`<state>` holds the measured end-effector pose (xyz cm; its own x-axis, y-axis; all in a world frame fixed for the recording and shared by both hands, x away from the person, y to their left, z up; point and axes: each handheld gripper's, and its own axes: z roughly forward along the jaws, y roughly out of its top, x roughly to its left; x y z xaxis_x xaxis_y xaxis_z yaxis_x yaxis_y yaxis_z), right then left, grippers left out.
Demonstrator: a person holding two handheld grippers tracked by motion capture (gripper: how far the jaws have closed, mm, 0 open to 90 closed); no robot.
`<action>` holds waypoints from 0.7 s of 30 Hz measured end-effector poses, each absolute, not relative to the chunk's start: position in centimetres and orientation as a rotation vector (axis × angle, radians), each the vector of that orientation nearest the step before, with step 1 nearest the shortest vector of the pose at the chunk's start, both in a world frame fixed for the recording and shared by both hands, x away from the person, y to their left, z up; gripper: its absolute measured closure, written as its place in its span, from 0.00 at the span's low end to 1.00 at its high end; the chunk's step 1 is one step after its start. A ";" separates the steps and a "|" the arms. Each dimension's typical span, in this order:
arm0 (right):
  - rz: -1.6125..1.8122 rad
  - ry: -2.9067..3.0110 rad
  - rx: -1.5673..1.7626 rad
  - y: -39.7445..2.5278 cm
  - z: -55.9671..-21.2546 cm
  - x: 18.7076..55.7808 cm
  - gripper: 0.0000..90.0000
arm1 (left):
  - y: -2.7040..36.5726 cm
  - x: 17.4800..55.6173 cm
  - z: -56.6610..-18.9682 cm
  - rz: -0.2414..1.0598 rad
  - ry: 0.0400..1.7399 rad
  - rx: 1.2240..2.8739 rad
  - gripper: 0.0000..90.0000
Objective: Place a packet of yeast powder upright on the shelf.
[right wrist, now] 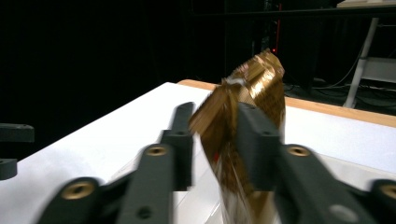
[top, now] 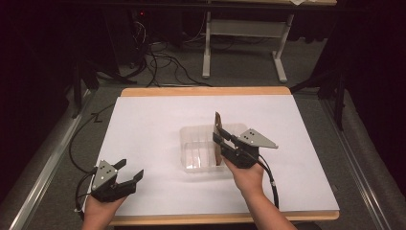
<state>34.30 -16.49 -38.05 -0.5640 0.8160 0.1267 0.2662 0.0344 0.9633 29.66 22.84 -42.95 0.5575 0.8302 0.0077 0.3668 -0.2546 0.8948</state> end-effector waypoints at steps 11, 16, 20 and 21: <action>1.551 1.866 1.015 -16.9 -37.4 33.5 0.21 | 22.8 29.8 -43.0 0.601 0.980 1.836 0.31; 1.561 1.898 1.018 -17.4 -37.4 33.1 0.17 | 22.9 29.8 -43.0 0.604 0.984 1.841 0.31; 1.564 1.914 1.013 -18.5 -37.3 32.3 0.17 | 23.1 29.8 -43.0 0.607 0.991 1.836 0.31; 1.559 1.918 1.014 -19.2 -37.3 31.9 0.17 | 23.1 29.8 -43.0 0.608 0.992 1.836 0.31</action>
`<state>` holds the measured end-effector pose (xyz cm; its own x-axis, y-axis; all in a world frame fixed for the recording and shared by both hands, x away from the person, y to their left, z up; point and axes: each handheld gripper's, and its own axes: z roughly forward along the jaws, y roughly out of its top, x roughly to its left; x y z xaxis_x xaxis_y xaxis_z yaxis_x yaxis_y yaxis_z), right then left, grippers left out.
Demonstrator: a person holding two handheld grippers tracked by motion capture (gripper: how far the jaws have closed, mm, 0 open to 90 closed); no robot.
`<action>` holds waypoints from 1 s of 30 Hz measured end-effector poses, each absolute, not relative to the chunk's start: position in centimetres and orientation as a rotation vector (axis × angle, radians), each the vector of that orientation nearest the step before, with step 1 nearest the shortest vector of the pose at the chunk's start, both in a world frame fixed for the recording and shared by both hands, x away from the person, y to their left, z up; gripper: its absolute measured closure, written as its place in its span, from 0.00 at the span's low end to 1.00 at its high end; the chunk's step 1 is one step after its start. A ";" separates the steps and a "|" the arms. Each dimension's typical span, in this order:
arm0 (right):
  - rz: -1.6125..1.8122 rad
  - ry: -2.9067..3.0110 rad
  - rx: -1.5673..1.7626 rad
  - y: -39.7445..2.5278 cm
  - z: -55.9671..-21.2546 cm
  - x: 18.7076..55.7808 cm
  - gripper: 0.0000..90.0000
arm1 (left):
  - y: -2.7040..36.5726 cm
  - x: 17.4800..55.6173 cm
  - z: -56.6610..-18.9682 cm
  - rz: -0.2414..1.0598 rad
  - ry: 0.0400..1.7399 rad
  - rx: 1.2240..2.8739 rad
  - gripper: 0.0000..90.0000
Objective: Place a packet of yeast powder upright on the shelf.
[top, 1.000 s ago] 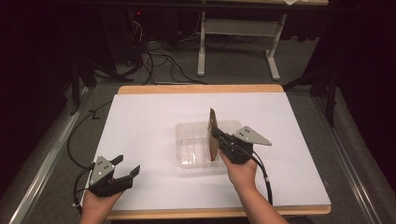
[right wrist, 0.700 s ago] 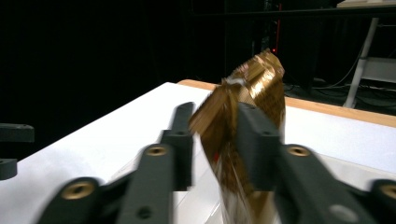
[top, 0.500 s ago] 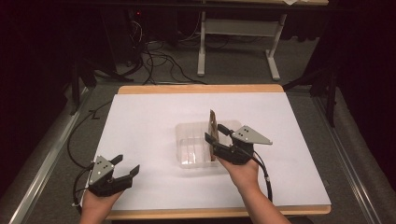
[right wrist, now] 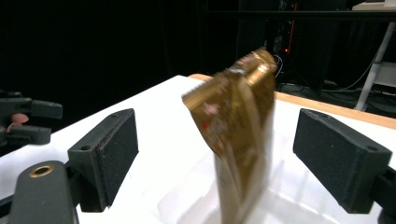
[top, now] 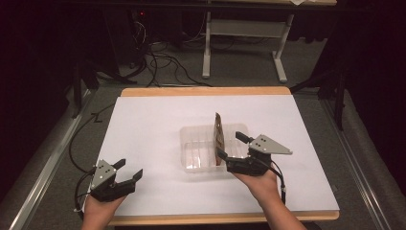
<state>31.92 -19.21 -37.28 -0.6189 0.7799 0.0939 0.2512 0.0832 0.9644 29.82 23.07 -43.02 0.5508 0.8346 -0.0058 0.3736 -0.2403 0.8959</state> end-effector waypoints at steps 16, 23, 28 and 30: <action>1.392 1.847 1.172 -32.0 -39.4 29.3 0.18 | 23.0 29.9 -43.3 0.605 1.014 1.845 0.31; 1.275 1.767 1.338 -37.7 -43.5 28.4 0.21 | 22.6 30.2 -43.7 0.614 1.049 1.863 0.31; 1.273 1.759 1.368 -38.1 -44.1 28.7 0.22 | 22.5 30.2 -43.8 0.618 1.041 1.877 0.31; 1.266 1.785 1.345 -37.6 -44.1 28.7 0.22 | 22.6 30.0 -43.7 0.618 1.037 1.877 0.31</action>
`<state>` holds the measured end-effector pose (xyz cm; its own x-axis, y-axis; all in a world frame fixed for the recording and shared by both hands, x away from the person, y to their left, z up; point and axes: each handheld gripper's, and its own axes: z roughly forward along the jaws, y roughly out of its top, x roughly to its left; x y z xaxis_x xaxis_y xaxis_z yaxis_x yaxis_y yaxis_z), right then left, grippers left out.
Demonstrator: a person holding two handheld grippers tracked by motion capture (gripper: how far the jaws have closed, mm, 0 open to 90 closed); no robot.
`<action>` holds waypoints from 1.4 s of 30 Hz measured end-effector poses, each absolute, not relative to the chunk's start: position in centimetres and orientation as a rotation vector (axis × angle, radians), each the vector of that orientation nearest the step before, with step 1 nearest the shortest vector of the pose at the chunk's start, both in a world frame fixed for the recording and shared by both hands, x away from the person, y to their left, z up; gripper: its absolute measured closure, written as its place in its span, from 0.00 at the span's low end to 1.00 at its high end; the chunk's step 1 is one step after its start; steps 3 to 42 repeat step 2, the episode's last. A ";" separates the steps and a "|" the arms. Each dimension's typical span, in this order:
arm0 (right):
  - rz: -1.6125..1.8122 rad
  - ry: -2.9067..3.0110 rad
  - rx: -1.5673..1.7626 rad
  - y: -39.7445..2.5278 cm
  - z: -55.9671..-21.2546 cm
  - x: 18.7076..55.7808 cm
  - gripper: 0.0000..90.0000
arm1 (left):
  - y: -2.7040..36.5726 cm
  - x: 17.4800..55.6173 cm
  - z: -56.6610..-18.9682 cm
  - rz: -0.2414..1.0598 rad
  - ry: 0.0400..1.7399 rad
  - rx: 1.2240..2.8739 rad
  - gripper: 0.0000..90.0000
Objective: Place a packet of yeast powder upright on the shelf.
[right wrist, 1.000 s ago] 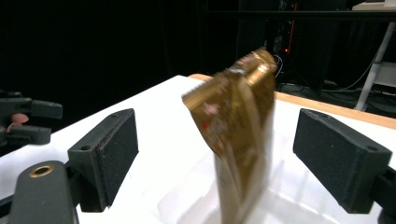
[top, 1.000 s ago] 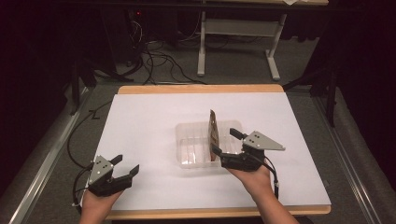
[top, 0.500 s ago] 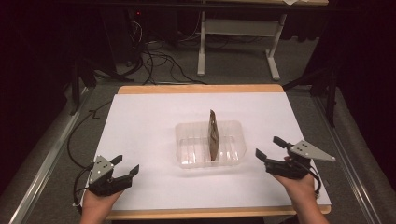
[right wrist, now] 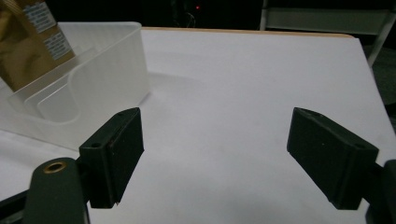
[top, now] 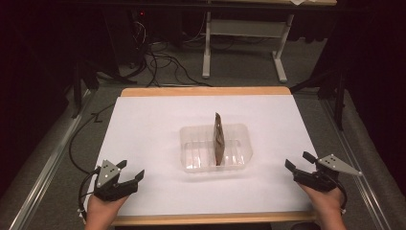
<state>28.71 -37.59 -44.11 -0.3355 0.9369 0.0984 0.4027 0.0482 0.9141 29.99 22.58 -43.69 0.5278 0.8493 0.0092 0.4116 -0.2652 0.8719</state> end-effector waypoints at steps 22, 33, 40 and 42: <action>1.281 1.802 1.343 -37.3 -44.2 28.8 0.21 | 22.7 29.8 -43.6 0.621 1.032 1.872 0.31; 1.281 1.802 1.343 -37.3 -44.2 28.8 0.21 | 22.7 29.8 -43.6 0.621 1.032 1.872 0.31; 1.281 1.802 1.343 -37.3 -44.2 28.8 0.21 | 22.7 29.8 -43.6 0.621 1.032 1.872 0.31; 1.281 1.802 1.343 -37.3 -44.2 28.8 0.21 | 22.7 29.8 -43.6 0.621 1.032 1.872 0.31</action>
